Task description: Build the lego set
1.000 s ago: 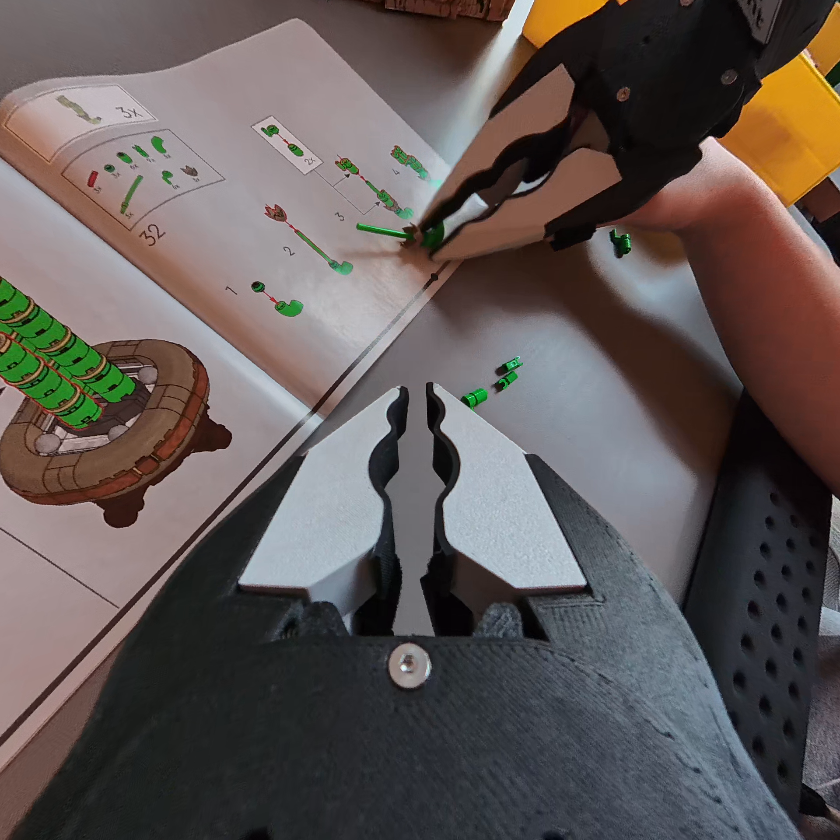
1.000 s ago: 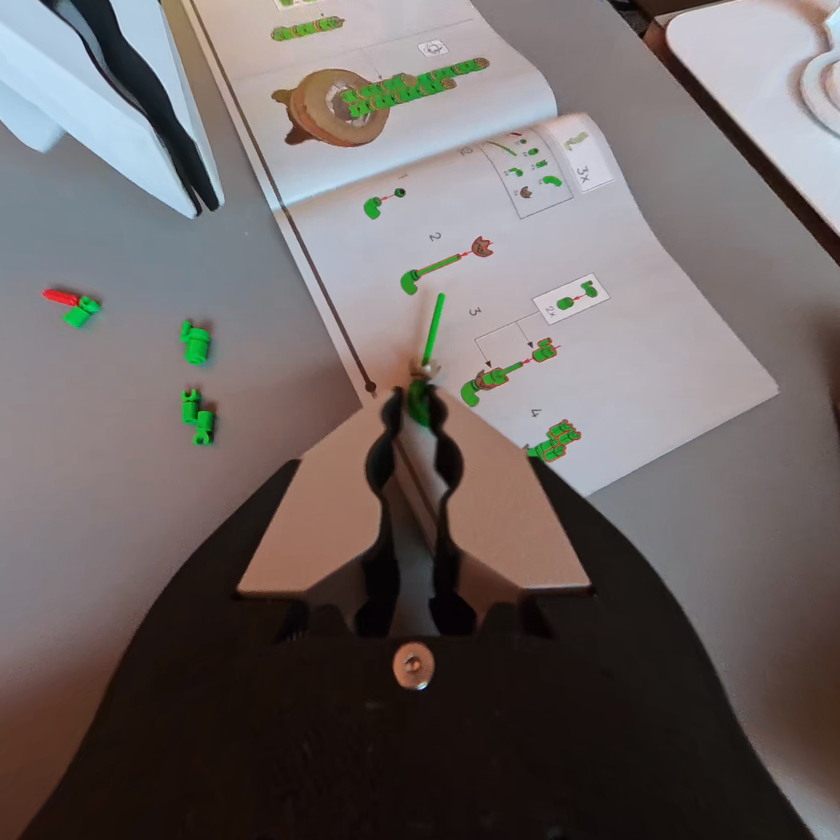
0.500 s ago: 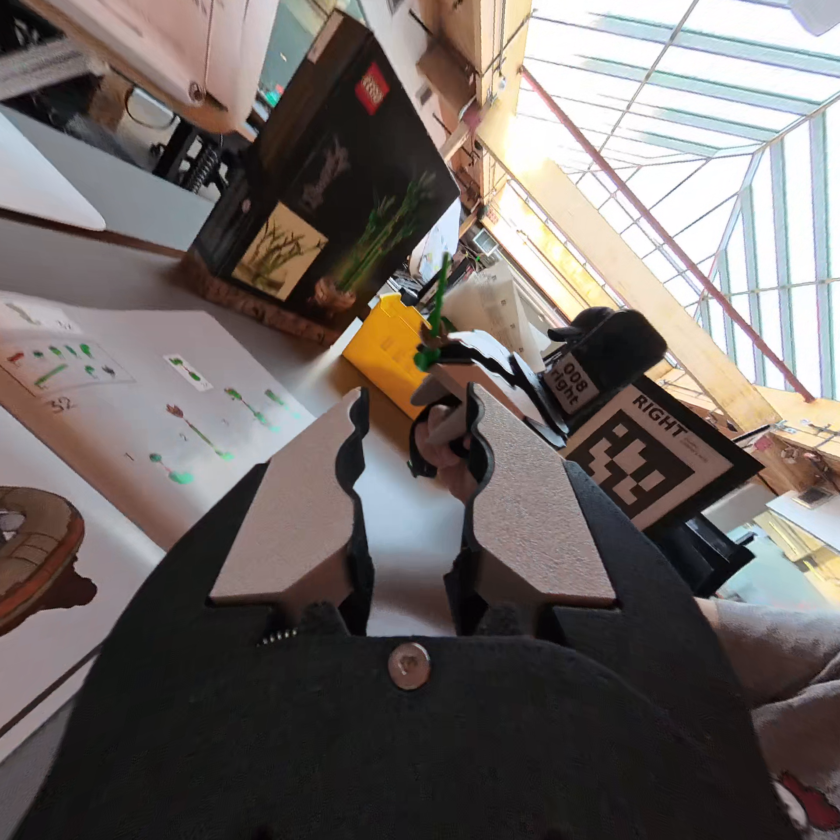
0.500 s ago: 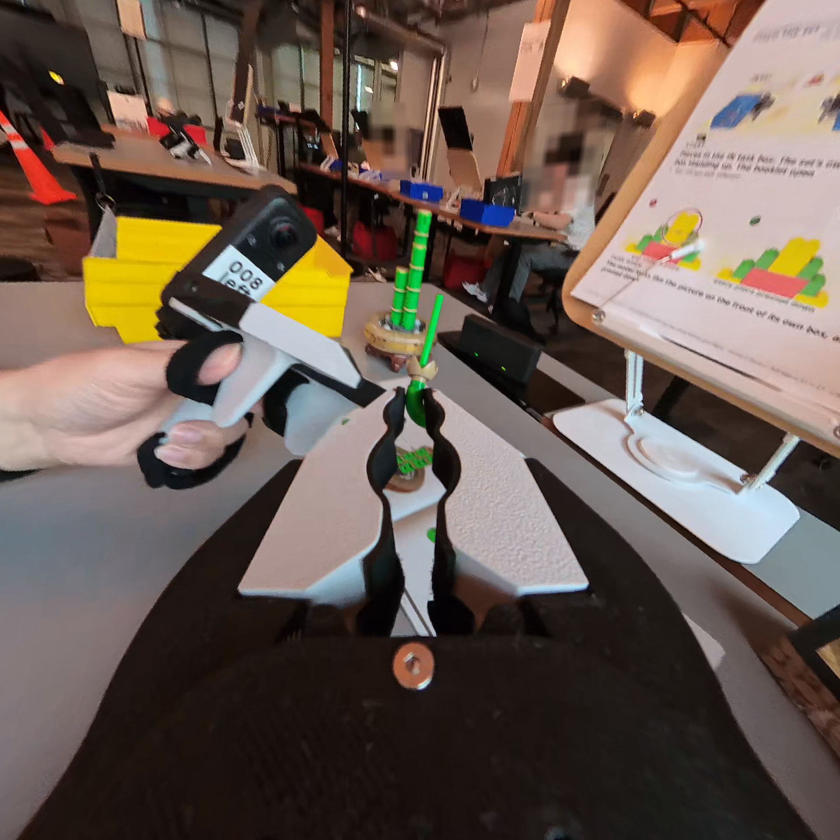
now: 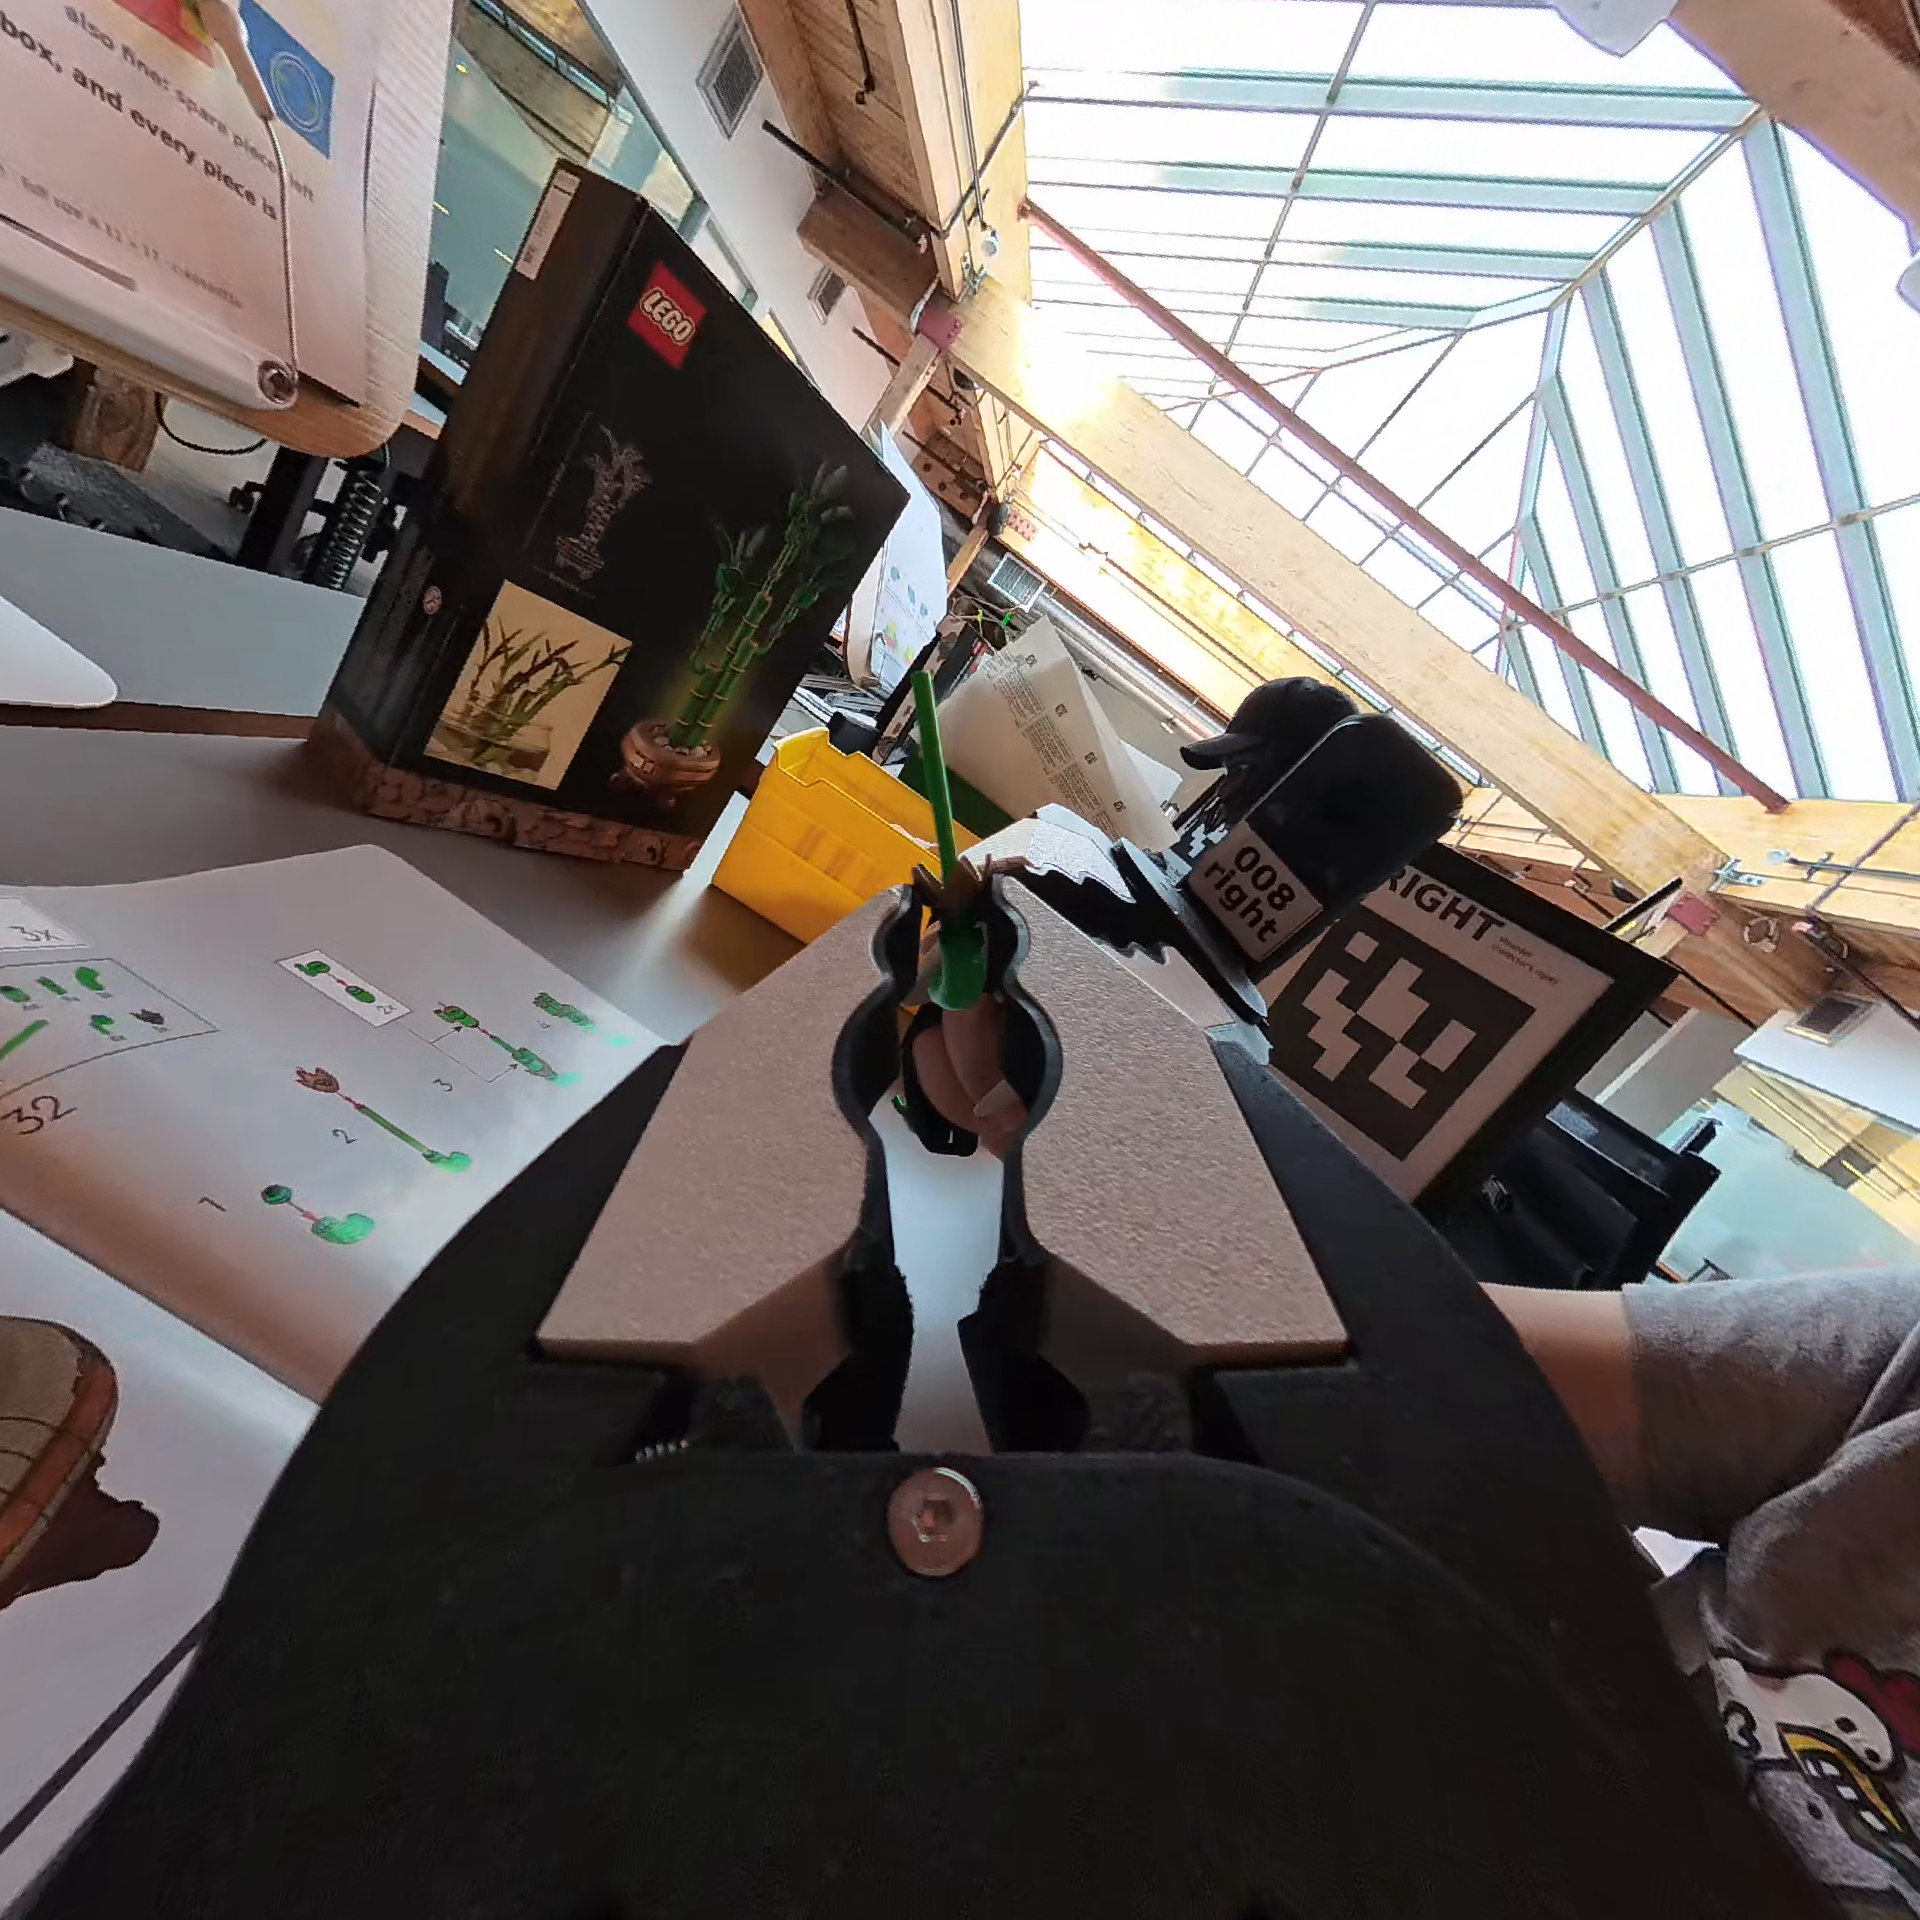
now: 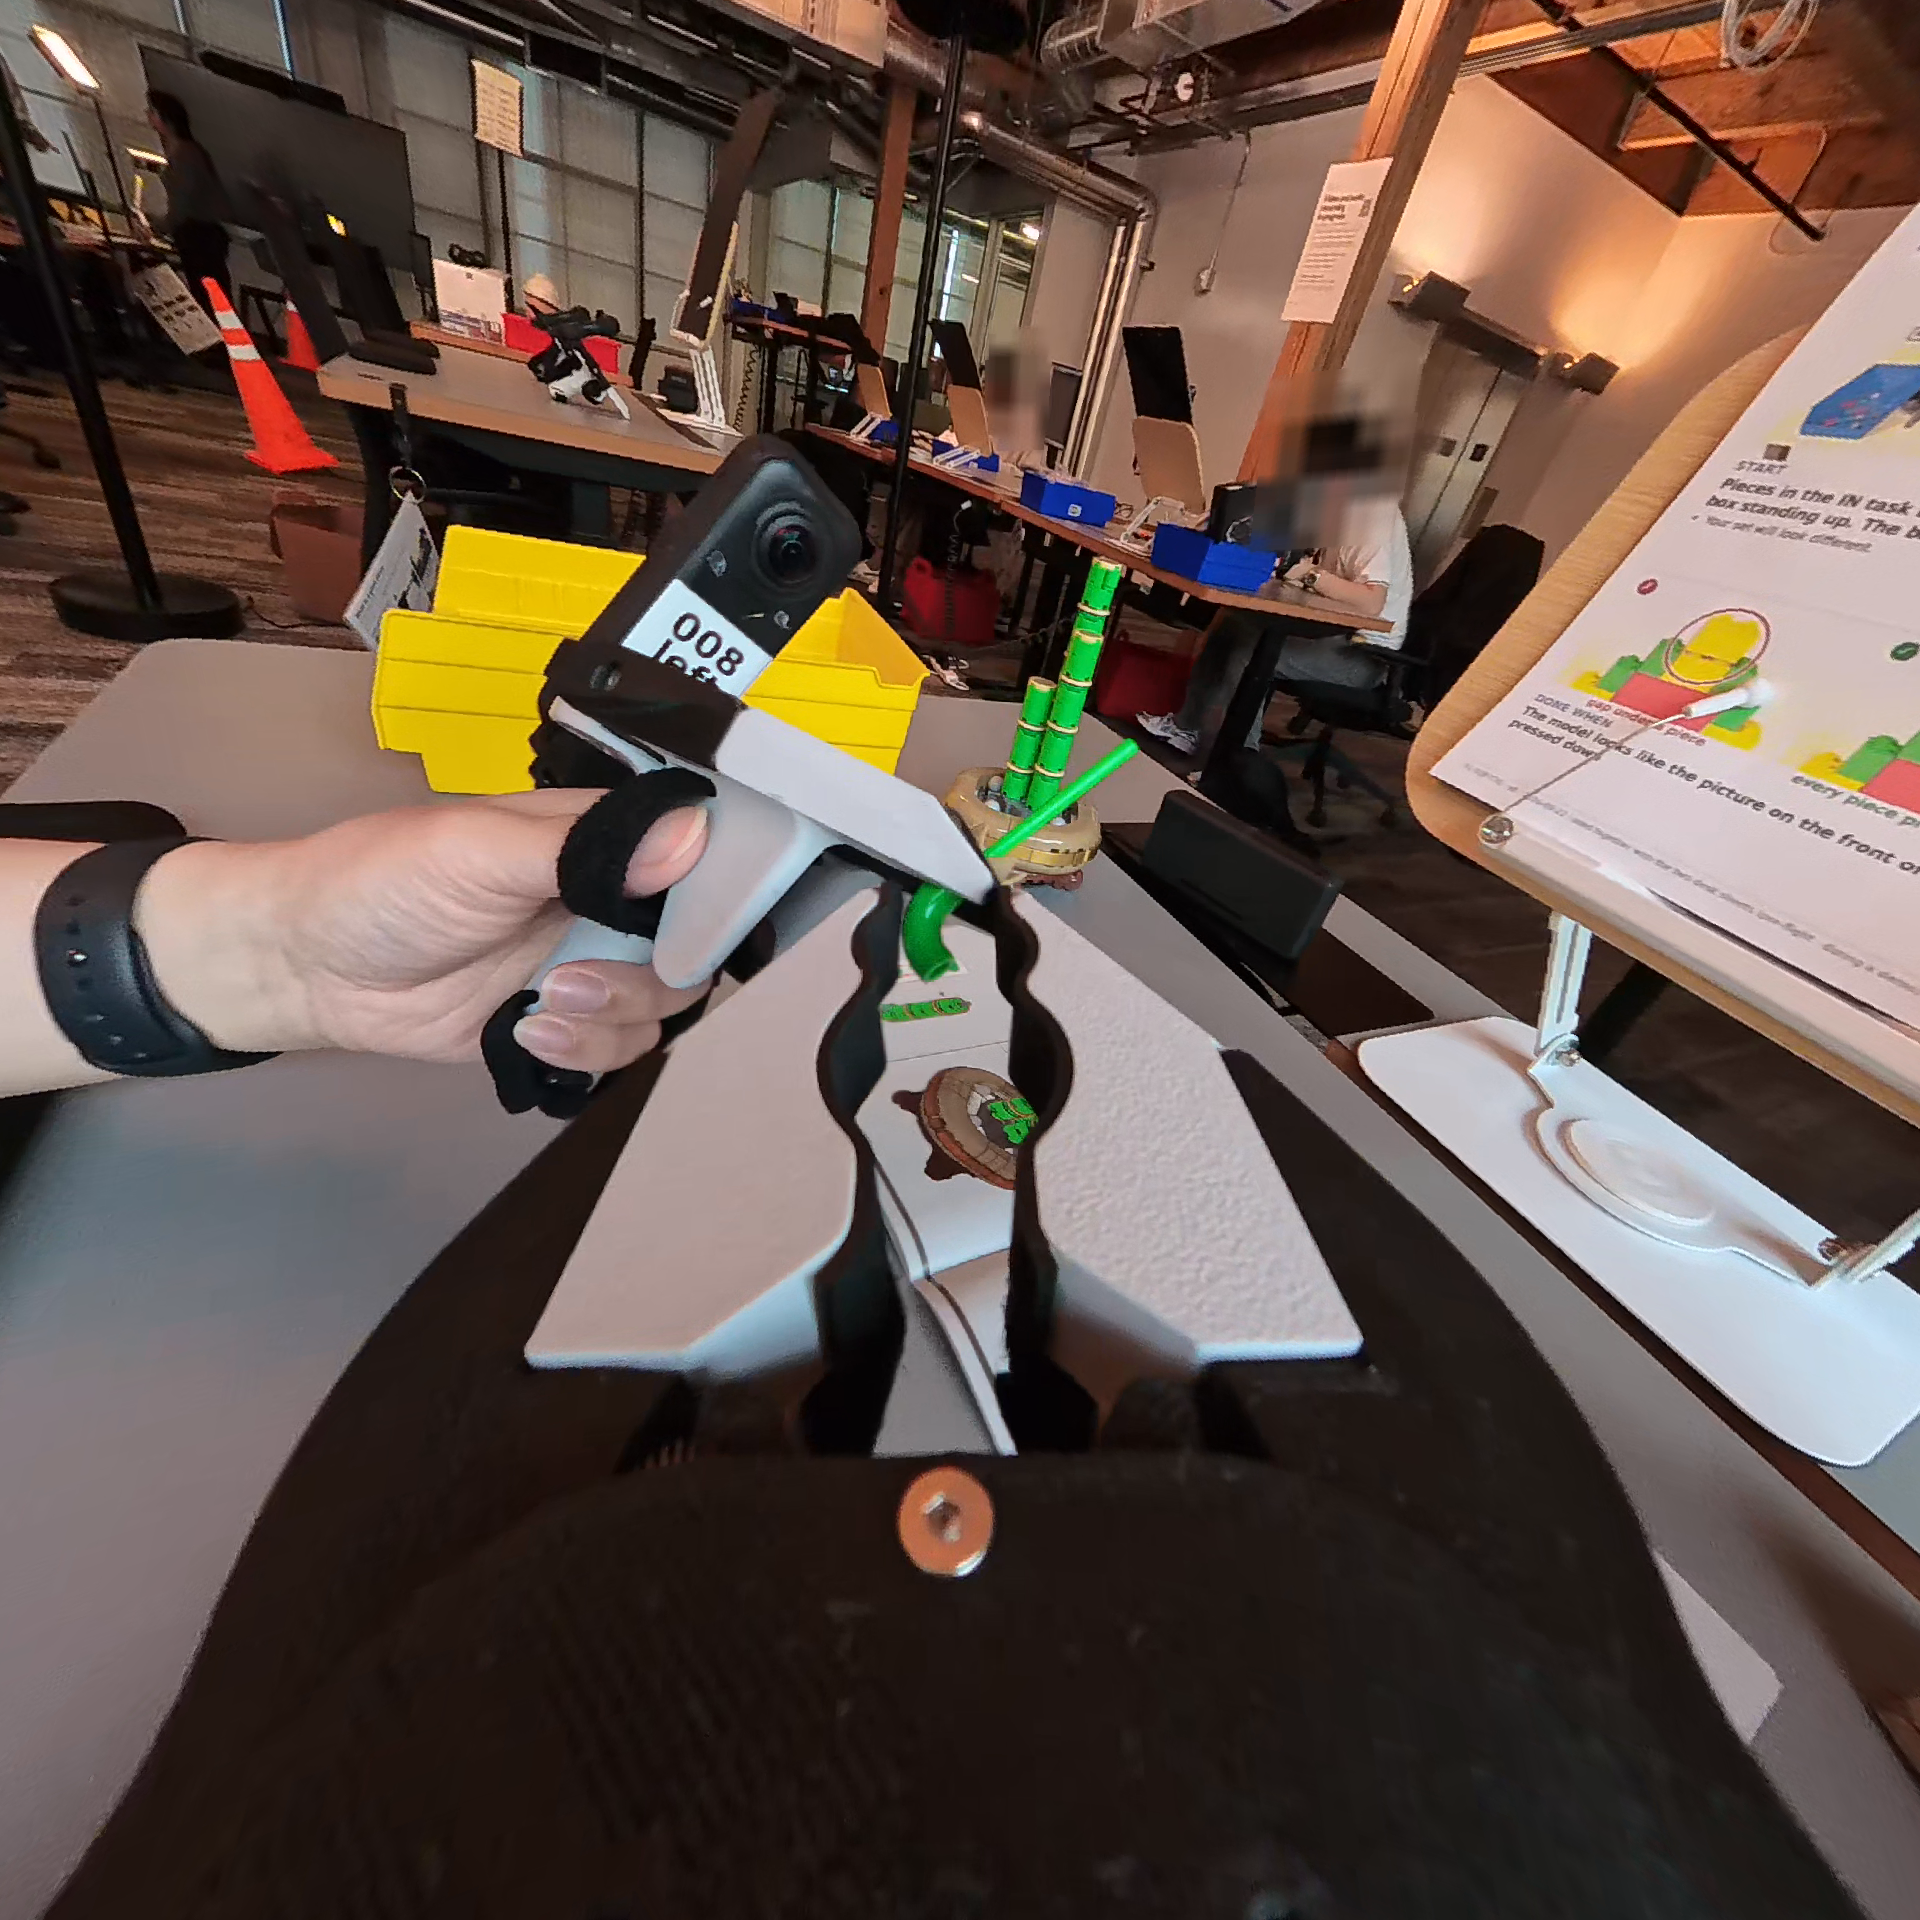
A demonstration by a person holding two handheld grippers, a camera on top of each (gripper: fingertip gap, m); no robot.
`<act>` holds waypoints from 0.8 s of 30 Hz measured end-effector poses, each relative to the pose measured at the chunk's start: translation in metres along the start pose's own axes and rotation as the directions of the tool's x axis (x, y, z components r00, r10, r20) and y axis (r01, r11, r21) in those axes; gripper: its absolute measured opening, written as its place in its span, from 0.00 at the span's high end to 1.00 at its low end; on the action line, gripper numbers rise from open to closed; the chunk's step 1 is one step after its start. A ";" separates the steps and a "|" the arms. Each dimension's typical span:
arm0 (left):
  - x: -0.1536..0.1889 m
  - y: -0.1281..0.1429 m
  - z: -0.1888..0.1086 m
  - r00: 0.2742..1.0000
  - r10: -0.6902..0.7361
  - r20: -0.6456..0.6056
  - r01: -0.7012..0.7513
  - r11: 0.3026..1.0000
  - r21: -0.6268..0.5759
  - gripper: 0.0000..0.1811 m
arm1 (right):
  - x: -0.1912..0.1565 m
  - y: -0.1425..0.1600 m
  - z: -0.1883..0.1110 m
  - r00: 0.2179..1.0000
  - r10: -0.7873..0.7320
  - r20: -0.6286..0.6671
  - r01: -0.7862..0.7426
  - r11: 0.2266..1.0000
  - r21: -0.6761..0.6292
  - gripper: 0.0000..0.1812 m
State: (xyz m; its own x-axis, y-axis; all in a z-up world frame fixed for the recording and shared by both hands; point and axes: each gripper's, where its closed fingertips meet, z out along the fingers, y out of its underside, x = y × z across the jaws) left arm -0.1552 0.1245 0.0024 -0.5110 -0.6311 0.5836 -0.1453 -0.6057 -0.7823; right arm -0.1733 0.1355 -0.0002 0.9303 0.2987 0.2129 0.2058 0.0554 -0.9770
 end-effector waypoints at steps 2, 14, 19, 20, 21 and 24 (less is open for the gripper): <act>0.000 0.000 -0.001 1.000 0.011 0.009 -0.011 1.000 -0.005 0.95 | 0.000 0.000 -0.001 1.000 -0.007 0.001 0.007 1.000 0.003 0.89; 0.012 -0.009 -0.002 0.999 0.005 -0.046 -0.003 0.999 0.050 0.95 | -0.006 0.000 0.000 0.998 -0.068 0.001 0.068 0.998 -0.004 0.89; 0.015 -0.005 0.000 0.998 0.005 -0.059 -0.004 1.000 0.025 0.95 | -0.008 -0.001 -0.003 0.987 -0.160 -0.017 0.159 0.987 -0.028 0.96; 0.014 -0.004 0.000 0.999 0.009 -0.053 -0.008 1.000 0.010 0.95 | -0.006 -0.002 -0.004 0.981 -0.190 -0.035 0.189 0.981 -0.037 0.96; 0.012 -0.002 0.000 0.999 0.017 -0.042 -0.017 1.000 -0.007 0.95 | -0.005 -0.002 -0.005 0.975 -0.218 -0.044 0.216 0.975 -0.047 0.96; 0.011 0.000 -0.001 0.997 0.070 -0.016 -0.070 0.997 -0.044 0.95 | -0.006 0.000 -0.005 0.968 -0.248 -0.044 0.244 0.967 -0.068 0.96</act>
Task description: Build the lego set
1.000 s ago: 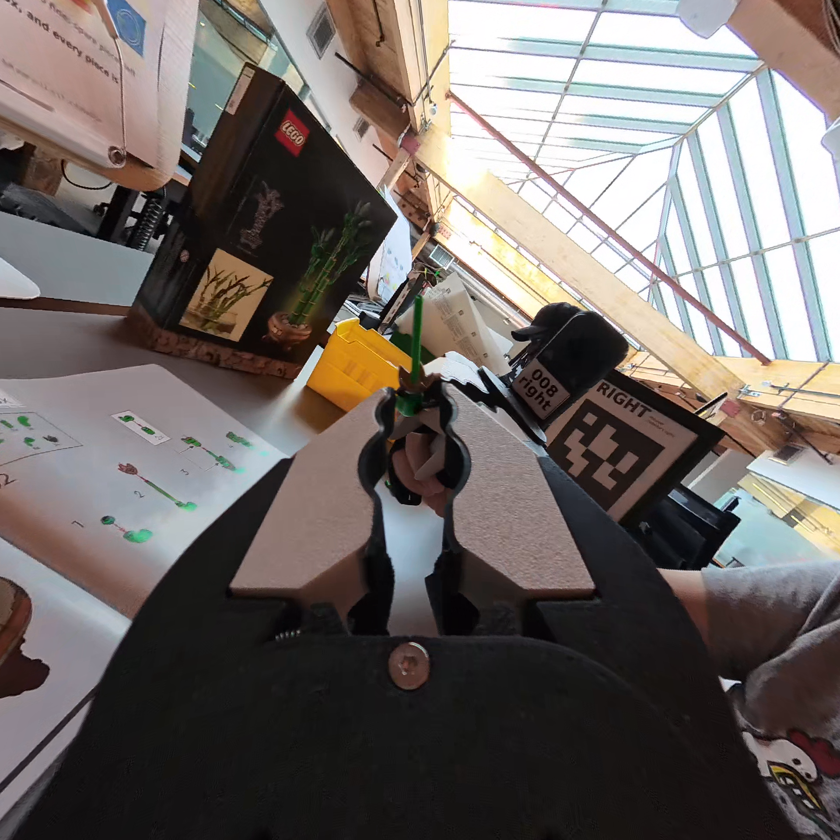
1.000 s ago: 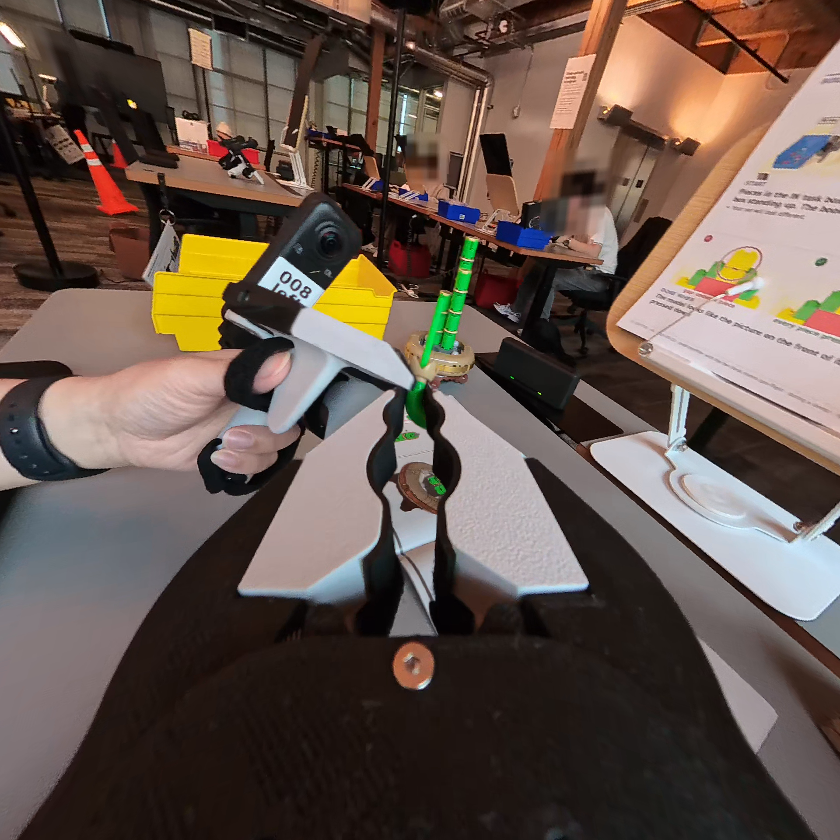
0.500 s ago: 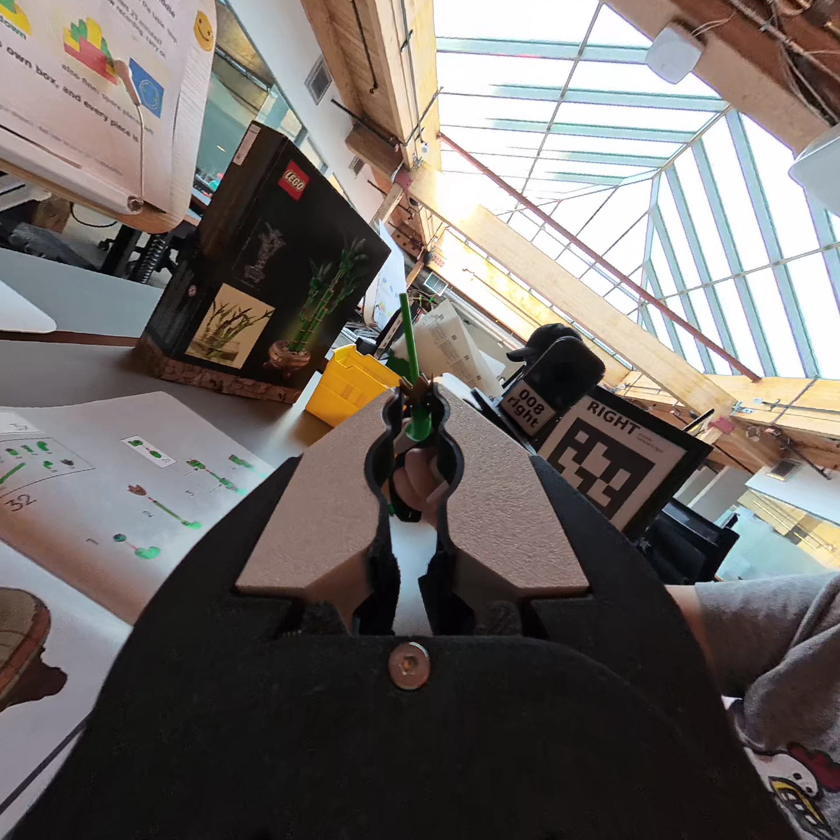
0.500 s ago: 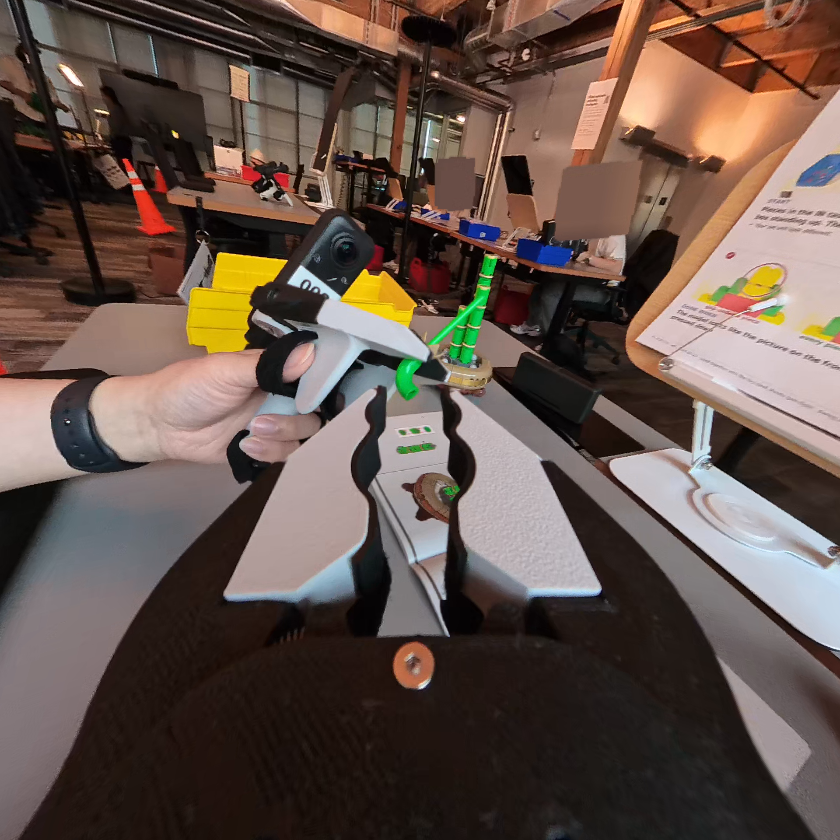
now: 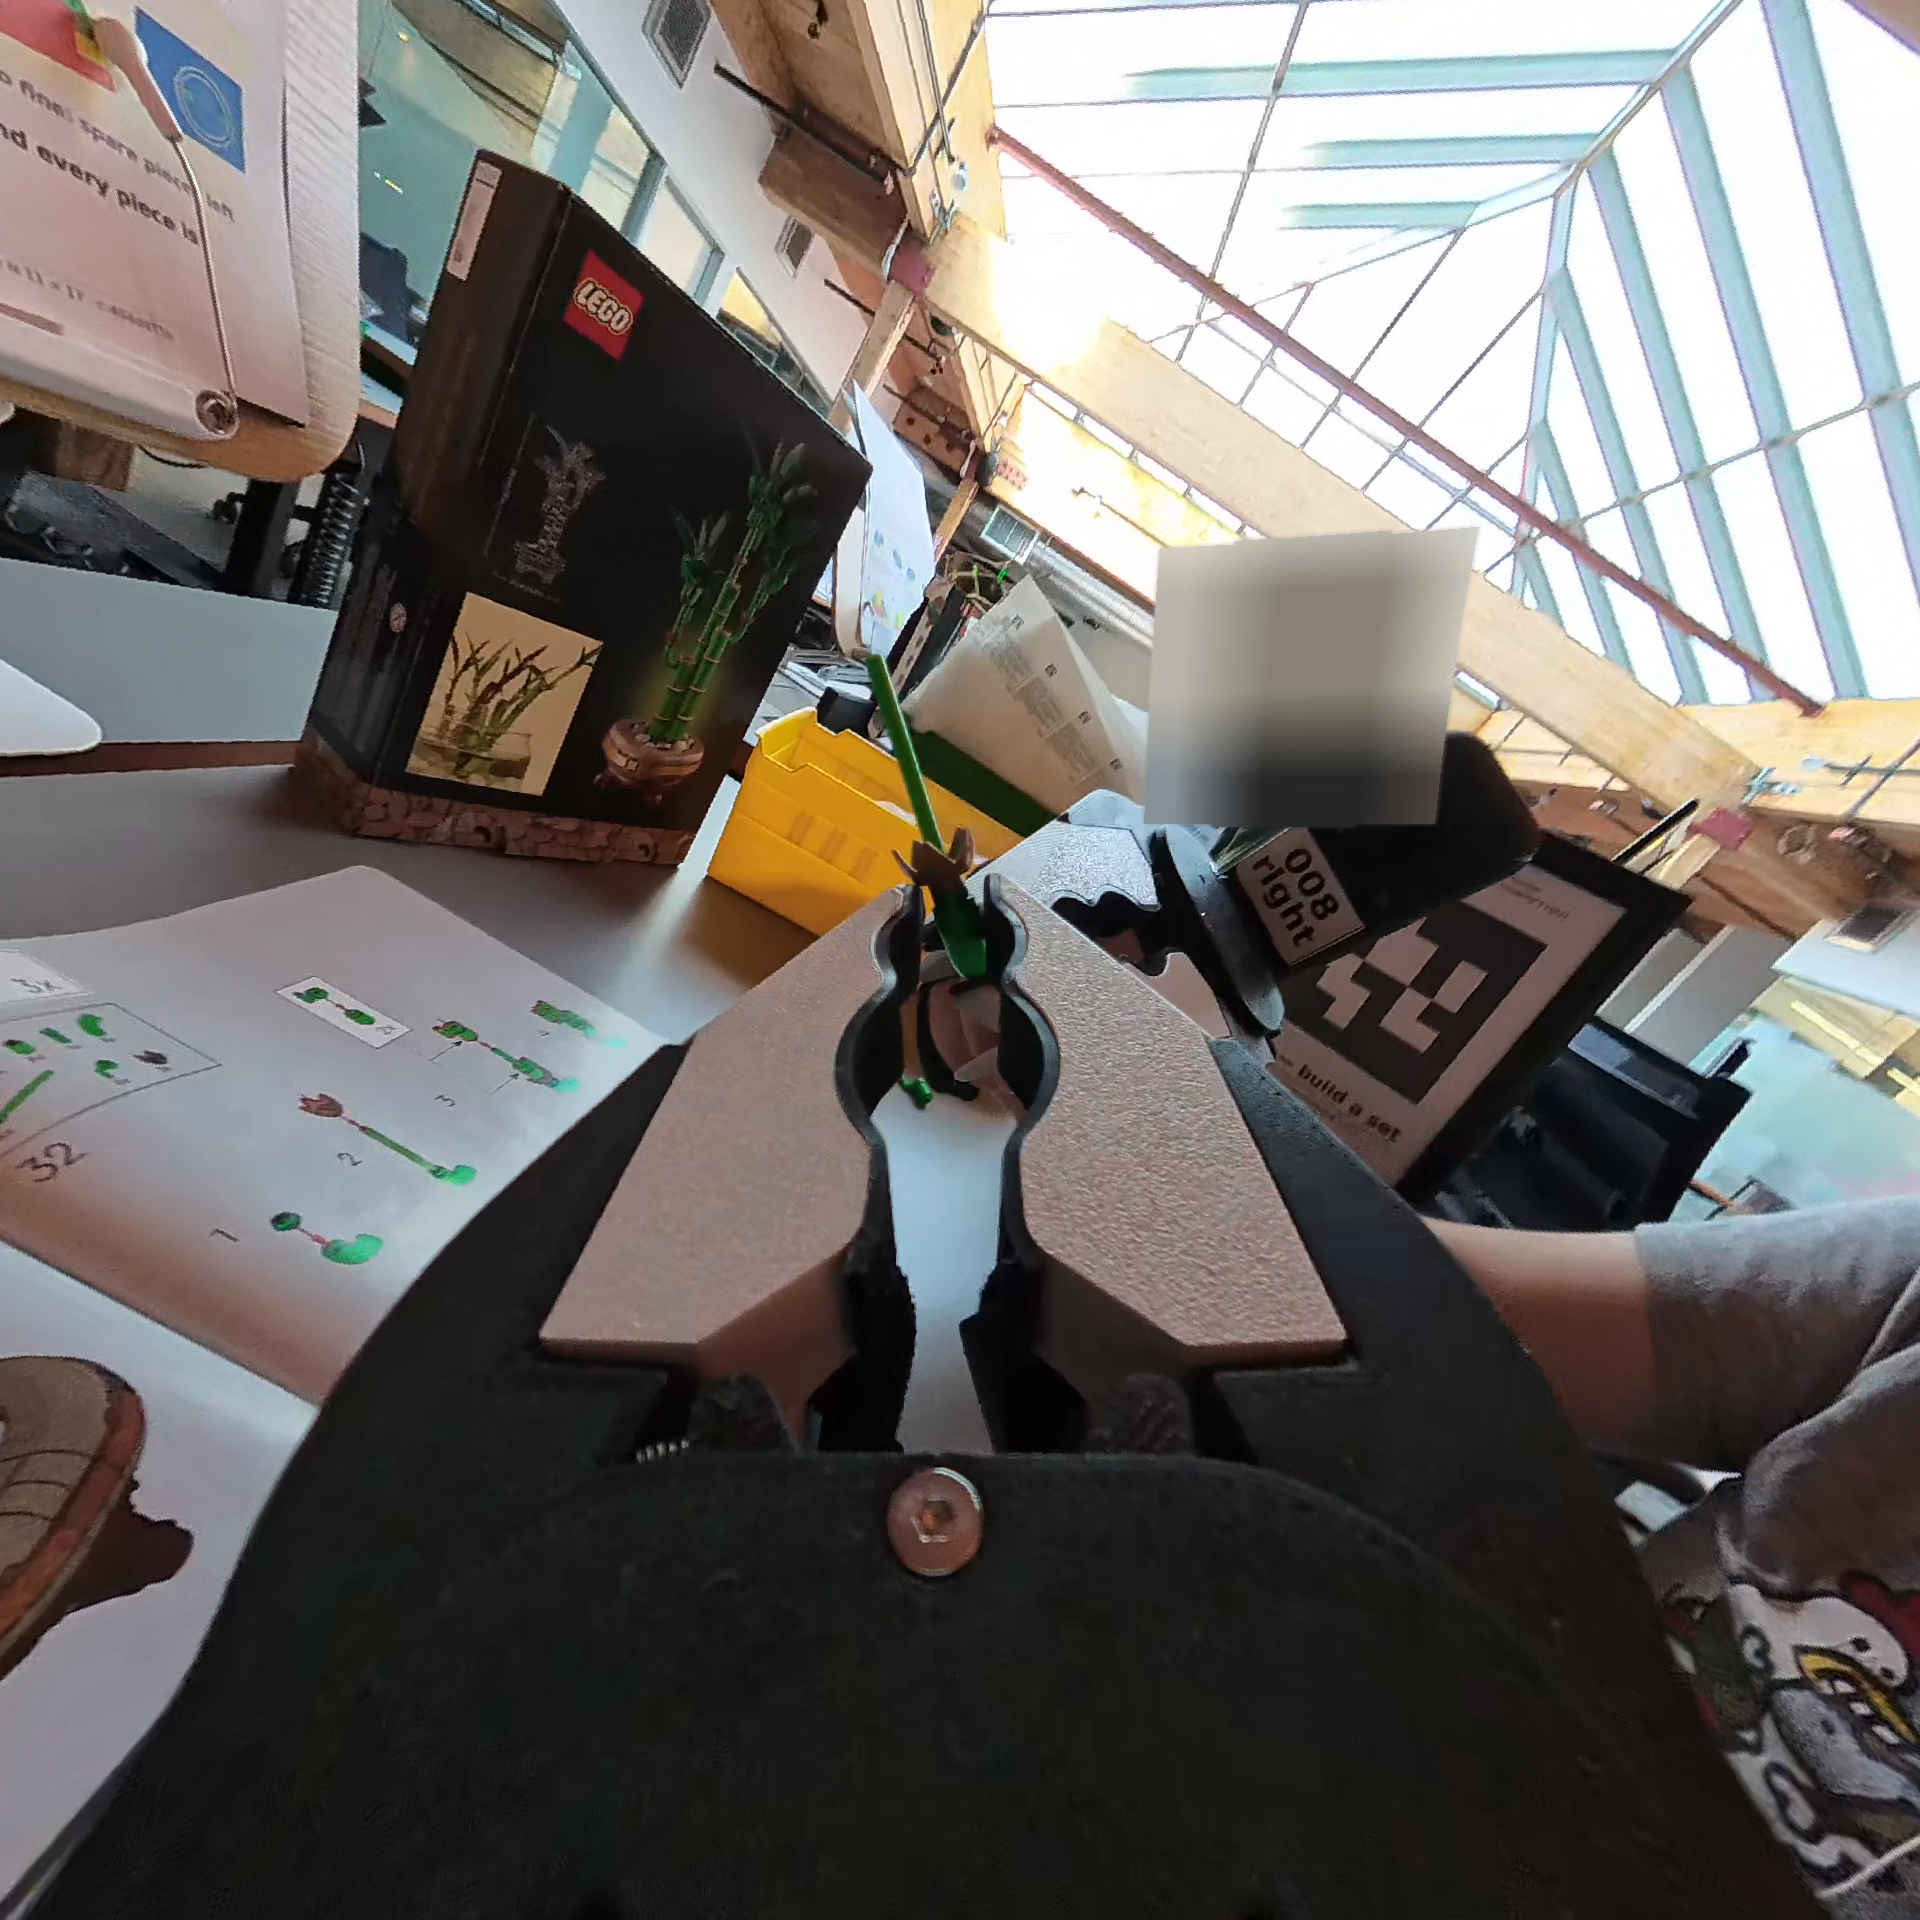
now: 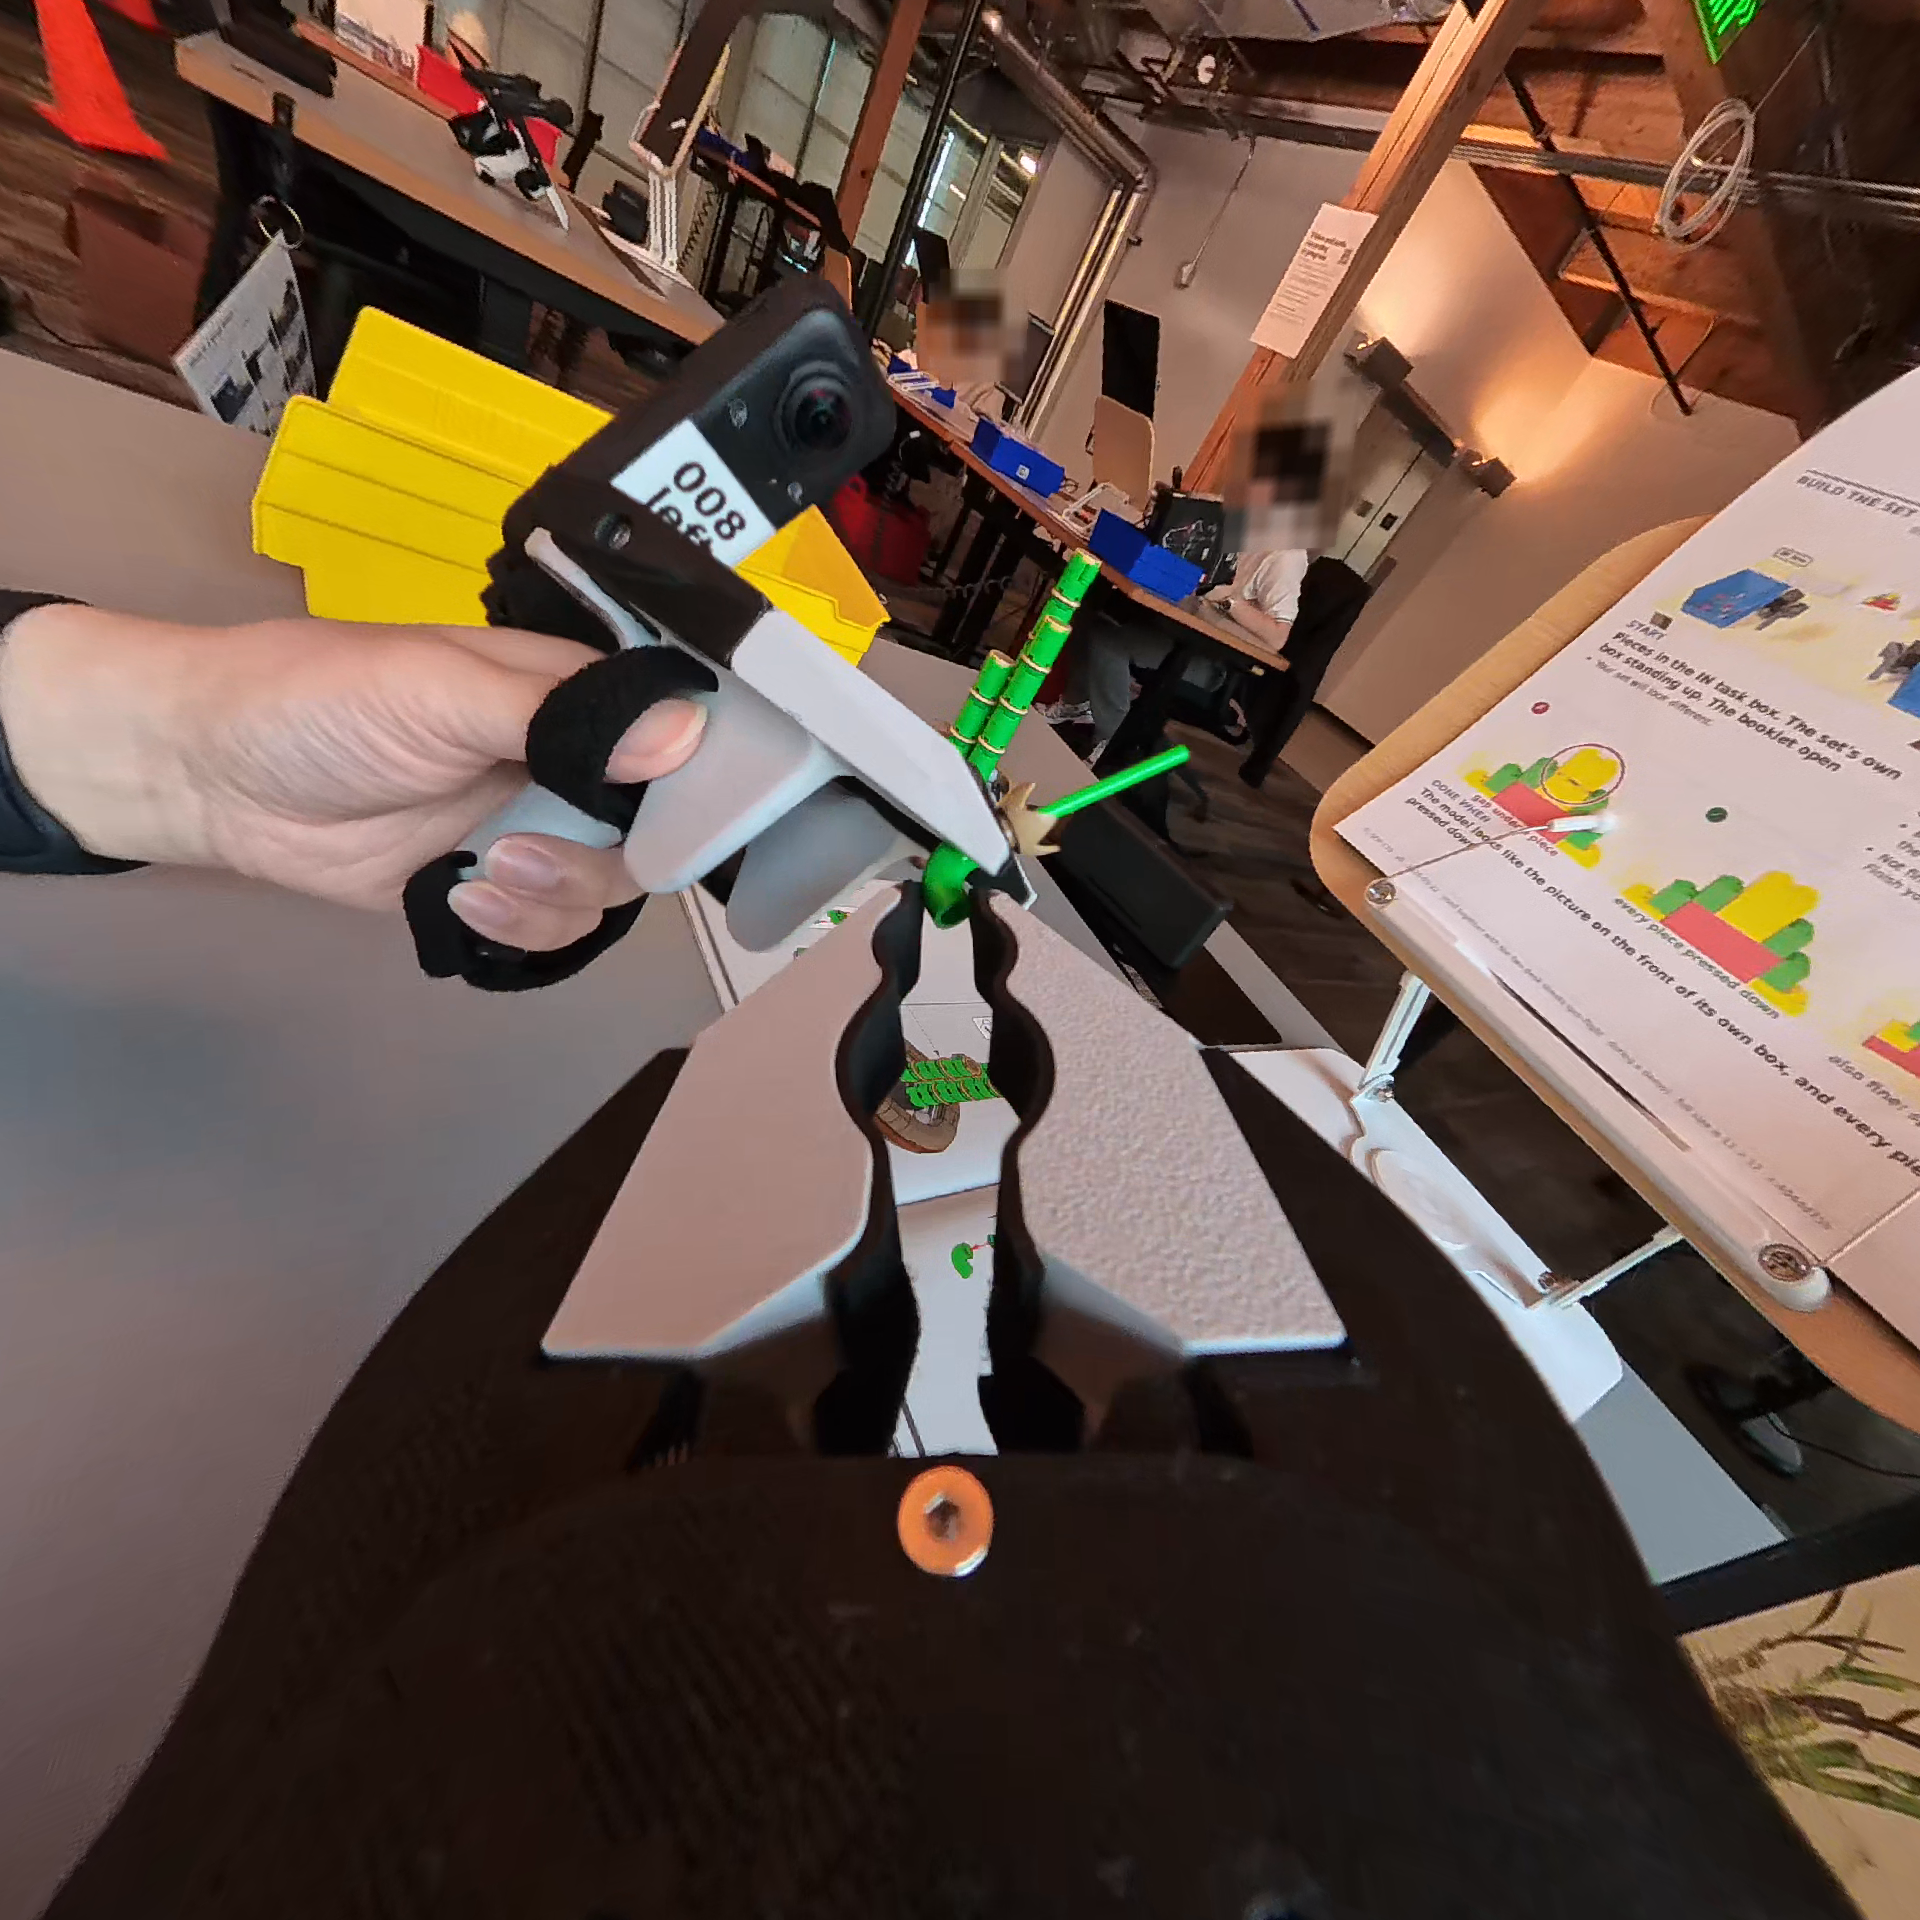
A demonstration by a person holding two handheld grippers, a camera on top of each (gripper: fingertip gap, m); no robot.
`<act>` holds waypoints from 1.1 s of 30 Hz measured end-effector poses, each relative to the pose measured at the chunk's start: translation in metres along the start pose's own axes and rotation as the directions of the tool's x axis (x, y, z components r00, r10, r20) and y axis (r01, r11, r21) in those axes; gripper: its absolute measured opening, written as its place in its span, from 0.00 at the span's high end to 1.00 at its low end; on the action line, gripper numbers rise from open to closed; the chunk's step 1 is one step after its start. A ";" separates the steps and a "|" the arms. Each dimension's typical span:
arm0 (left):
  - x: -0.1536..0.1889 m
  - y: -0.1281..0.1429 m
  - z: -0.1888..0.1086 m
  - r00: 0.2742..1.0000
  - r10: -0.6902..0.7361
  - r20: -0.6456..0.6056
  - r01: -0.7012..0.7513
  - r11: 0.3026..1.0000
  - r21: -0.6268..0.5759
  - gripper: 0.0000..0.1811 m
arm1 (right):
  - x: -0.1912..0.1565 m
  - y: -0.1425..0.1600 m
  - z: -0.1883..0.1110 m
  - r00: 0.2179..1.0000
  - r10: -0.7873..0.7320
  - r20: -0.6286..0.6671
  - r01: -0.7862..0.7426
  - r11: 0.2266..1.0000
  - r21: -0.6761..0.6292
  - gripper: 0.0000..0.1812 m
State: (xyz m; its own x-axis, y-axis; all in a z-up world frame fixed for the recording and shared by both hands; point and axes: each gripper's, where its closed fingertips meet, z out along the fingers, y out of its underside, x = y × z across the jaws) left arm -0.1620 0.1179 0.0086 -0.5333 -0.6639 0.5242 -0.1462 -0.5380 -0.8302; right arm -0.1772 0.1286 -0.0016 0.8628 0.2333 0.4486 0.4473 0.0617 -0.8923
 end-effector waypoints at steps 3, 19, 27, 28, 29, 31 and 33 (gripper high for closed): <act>0.000 0.001 0.000 0.999 0.034 0.022 -0.034 0.999 -0.013 0.96 | 0.000 0.001 0.000 0.999 -0.032 -0.009 0.032 0.999 -0.005 0.96; -0.009 -0.012 -0.015 0.949 0.273 0.159 -0.276 0.961 -0.005 0.97 | -0.038 0.101 -0.036 0.874 0.345 0.342 -0.127 0.842 -0.524 0.87; -0.015 0.001 -0.010 0.936 0.302 0.180 -0.289 0.953 -0.093 0.97 | -0.054 0.149 -0.039 0.792 0.526 0.309 -0.079 0.591 -0.803 0.91; -0.016 0.003 -0.009 0.936 0.301 0.181 -0.286 0.953 -0.103 0.97 | -0.054 0.148 -0.038 0.779 0.541 0.316 -0.072 0.578 -0.813 0.92; -0.017 0.004 -0.009 0.936 0.300 0.184 -0.283 0.952 -0.113 0.97 | -0.054 0.145 -0.037 0.772 0.549 0.321 -0.069 0.574 -0.816 0.92; -0.019 0.006 -0.009 0.934 0.302 0.191 -0.281 0.951 -0.131 0.97 | -0.055 0.142 -0.039 0.775 0.549 0.312 -0.050 0.546 -0.836 0.91; -0.022 0.005 -0.010 0.929 0.309 0.205 -0.285 0.949 -0.136 0.97 | -0.055 0.139 -0.041 0.807 0.502 0.312 -0.009 0.538 -0.843 0.91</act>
